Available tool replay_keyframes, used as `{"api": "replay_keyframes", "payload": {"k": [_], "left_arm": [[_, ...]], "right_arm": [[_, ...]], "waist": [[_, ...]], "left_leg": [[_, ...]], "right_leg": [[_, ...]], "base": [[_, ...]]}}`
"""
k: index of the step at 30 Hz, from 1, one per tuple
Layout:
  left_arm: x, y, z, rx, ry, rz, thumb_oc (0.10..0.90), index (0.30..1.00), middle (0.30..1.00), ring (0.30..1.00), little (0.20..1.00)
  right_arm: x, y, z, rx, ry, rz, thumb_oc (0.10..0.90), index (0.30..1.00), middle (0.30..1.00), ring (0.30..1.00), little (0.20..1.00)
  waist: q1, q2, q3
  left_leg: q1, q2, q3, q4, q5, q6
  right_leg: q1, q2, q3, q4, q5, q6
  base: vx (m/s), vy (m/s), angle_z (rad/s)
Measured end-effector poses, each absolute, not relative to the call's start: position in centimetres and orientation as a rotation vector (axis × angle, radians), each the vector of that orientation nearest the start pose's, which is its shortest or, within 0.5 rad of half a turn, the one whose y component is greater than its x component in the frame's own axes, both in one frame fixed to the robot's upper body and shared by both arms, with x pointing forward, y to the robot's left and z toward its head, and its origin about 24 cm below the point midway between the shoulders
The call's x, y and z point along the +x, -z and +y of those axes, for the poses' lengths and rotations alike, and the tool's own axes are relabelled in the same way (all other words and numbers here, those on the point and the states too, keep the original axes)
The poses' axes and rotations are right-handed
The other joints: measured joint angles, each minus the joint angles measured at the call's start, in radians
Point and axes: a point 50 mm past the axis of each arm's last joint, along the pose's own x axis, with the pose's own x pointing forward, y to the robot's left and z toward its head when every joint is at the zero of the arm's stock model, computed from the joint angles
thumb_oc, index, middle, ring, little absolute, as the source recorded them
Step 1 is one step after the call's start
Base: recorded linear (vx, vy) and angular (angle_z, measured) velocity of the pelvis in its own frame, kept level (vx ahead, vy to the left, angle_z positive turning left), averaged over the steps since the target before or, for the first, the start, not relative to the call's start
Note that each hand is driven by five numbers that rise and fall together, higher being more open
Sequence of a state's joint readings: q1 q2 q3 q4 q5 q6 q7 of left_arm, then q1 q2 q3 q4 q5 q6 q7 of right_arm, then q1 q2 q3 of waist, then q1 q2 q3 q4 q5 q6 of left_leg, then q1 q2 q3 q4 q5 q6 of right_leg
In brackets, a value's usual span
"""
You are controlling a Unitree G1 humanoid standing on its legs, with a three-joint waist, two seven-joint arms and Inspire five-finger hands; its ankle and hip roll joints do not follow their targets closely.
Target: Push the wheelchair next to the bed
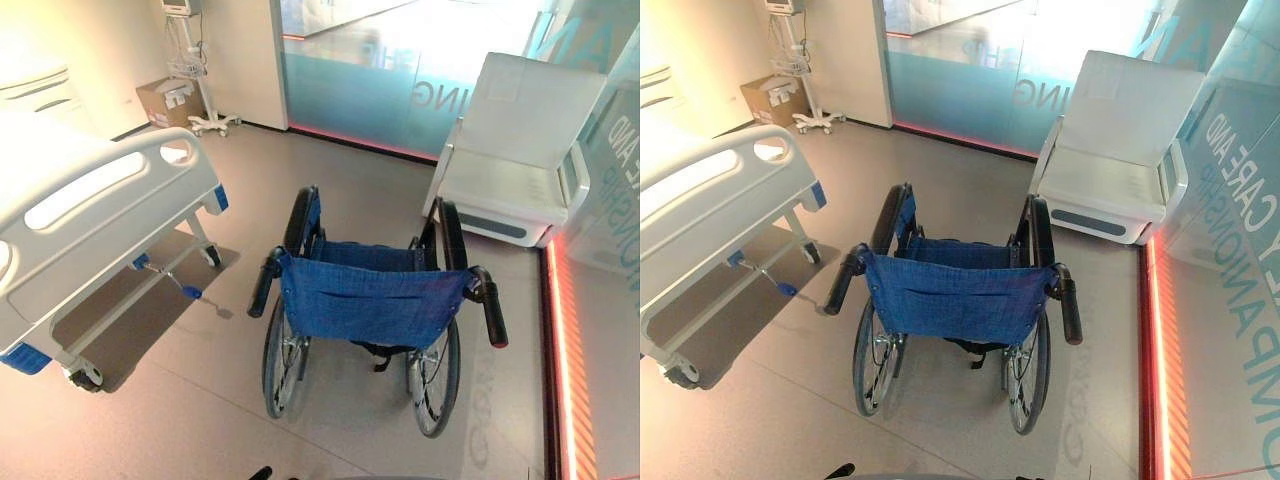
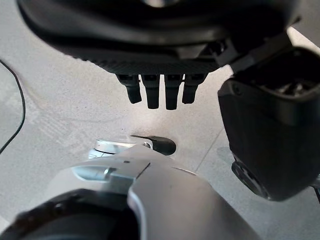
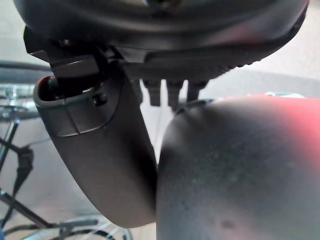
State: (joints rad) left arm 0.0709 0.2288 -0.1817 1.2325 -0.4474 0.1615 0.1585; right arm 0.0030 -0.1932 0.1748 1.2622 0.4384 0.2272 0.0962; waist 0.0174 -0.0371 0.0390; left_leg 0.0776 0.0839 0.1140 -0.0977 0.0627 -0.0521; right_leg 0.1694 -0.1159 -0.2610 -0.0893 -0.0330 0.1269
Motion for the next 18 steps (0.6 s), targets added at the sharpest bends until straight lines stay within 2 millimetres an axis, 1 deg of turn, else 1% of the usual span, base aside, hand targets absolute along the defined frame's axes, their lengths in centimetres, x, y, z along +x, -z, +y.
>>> {"api": "replay_keyframes", "payload": {"k": [18], "left_arm": [[3.95, 17.05, 23.11, 0.003, -0.401, 1.459, 0.8, 0.9, 0.9, 0.9, 0.9]], "right_arm": [[5.95, 17.3, -20.45, 0.202, 0.164, 1.462, 0.8, 0.9, 0.9, 0.9, 0.9]], "waist": [[0.0, 0.001, 0.001]], "left_leg": [[0.0, 0.0, 0.0, 0.0, 0.0, 0.0]], "right_leg": [[0.0, 0.0, 0.0, 0.0, 0.0, 0.0]], "base": [[0.0, 0.0, 0.0]]}}
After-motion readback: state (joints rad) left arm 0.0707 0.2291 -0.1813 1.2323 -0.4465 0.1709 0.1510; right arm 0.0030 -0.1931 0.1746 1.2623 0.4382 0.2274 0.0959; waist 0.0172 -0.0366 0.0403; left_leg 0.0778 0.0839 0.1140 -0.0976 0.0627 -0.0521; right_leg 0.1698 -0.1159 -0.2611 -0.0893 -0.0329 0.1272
